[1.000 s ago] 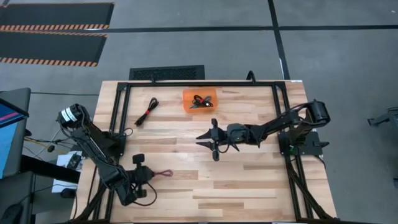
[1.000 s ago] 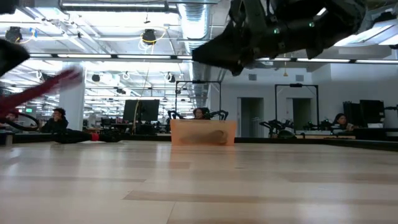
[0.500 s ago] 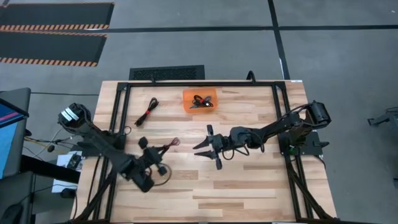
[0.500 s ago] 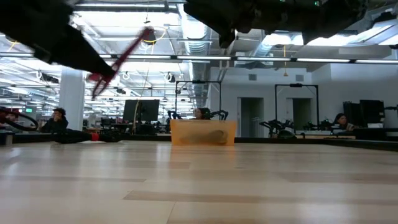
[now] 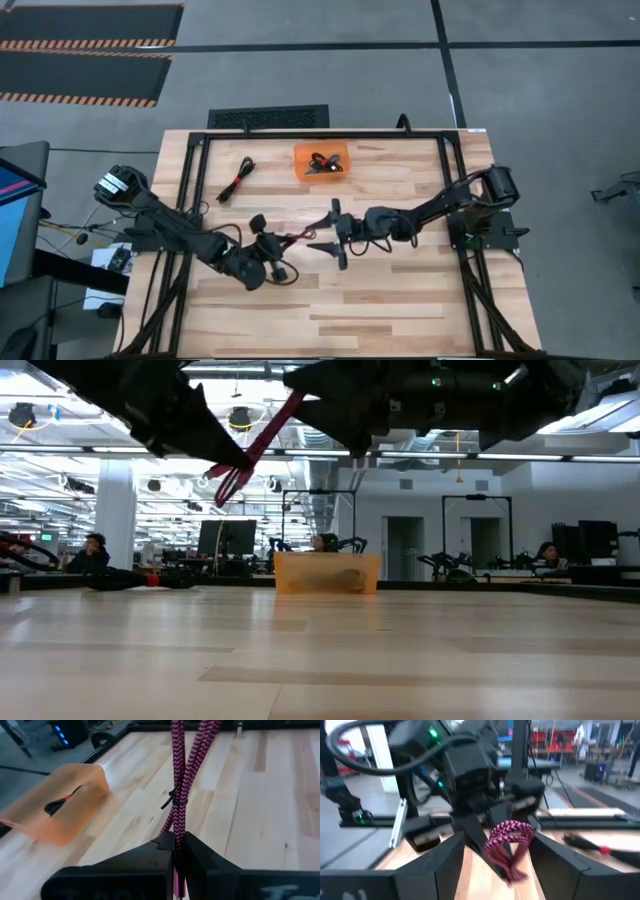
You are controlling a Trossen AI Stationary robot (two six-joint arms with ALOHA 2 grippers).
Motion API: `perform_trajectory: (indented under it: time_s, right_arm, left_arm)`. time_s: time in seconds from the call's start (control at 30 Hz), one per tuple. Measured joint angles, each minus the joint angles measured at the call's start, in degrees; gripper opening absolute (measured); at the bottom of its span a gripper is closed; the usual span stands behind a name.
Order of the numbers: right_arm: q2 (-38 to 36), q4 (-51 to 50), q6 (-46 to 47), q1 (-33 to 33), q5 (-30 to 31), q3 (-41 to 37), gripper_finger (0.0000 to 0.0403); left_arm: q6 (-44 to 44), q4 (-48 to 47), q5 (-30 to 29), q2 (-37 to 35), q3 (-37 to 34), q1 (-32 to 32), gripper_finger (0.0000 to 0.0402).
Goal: Pick and place USB-C Cables
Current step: Put the pink charger cable into the orange bin
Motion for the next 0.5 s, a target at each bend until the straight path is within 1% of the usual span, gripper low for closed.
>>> perform_trajectory:
  time_s: [0.03, 0.2, 0.27, 0.37, 0.5]
  right_arm:
    - [0.55, 1.1, -0.02, 0.1, -0.04, 0.03, 0.0244]
    - [0.62, 0.14, -0.22, 0.11, -0.31, 0.91, 0.0227]
    - [0.55, -0.01, -0.26, 0.11, -0.35, 0.92, 0.0212]
    - [0.48, -0.27, -0.28, 0.11, -0.39, 1.3, 0.0175]
    - [0.46, -0.47, -0.48, 0.11, -0.52, 1.3, 0.0104]
  left_arm:
    - [0.39, 0.73, 0.58, 0.0, 0.0, 0.19, 0.0]
    - [6.45, 6.84, 4.47, 0.0, 0.0, 0.33, 0.0]
    - [7.32, 8.36, 4.3, 0.0, 0.0, 0.31, 0.0]
    - [7.46, 8.52, 4.0, 0.0, 0.0, 0.32, 0.0]
    - [7.46, 8.53, 4.07, 0.0, 0.0, 0.31, 0.0]
